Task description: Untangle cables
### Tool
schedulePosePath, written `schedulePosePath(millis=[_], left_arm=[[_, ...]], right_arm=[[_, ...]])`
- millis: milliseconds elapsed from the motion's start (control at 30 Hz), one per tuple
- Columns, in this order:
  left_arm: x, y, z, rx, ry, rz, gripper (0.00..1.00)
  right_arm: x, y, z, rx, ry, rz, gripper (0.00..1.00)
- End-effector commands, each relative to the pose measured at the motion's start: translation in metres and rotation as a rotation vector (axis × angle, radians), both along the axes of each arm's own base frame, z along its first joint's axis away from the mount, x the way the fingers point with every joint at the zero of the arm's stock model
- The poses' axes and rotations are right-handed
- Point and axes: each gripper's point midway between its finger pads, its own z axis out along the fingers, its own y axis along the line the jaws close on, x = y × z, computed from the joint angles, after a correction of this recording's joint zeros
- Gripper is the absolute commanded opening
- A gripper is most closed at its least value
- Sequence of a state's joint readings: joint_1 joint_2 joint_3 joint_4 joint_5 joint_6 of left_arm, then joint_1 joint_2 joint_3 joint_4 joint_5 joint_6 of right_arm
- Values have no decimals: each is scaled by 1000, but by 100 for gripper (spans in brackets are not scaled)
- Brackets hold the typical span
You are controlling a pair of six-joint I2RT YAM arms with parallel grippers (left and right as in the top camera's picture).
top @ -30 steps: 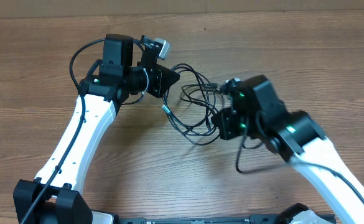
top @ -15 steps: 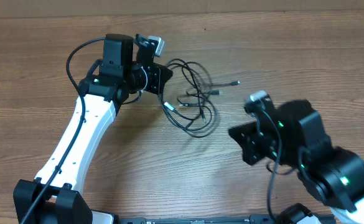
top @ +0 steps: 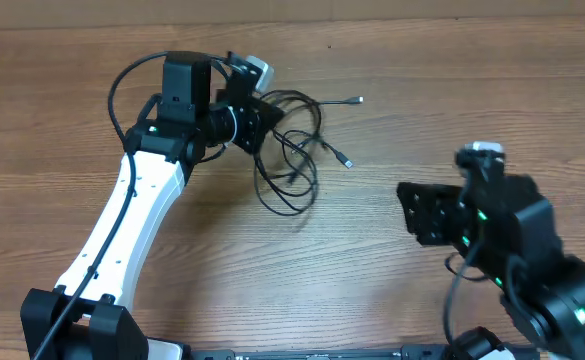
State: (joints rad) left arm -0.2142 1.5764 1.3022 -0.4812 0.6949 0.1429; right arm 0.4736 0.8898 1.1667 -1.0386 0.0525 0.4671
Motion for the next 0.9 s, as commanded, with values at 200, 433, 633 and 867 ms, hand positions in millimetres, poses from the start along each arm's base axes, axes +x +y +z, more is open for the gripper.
schedulePosePath(millis=[200,433,633,867], left_arm=[[-52,-37,70,-274,-237,-438,4],[-48,-37,99,-343,-225,-390,4],[-36,-34,138,-417,-256,-298,4],[-23,-28,185,-557,-271,-199,4]], right_arm=[[48,54,-45,80,179,66,71],[80,72,-76,214,303,-101,73],[79,96,-91,294,406,-74,73],[72,101,-131,290,576,-177,70]])
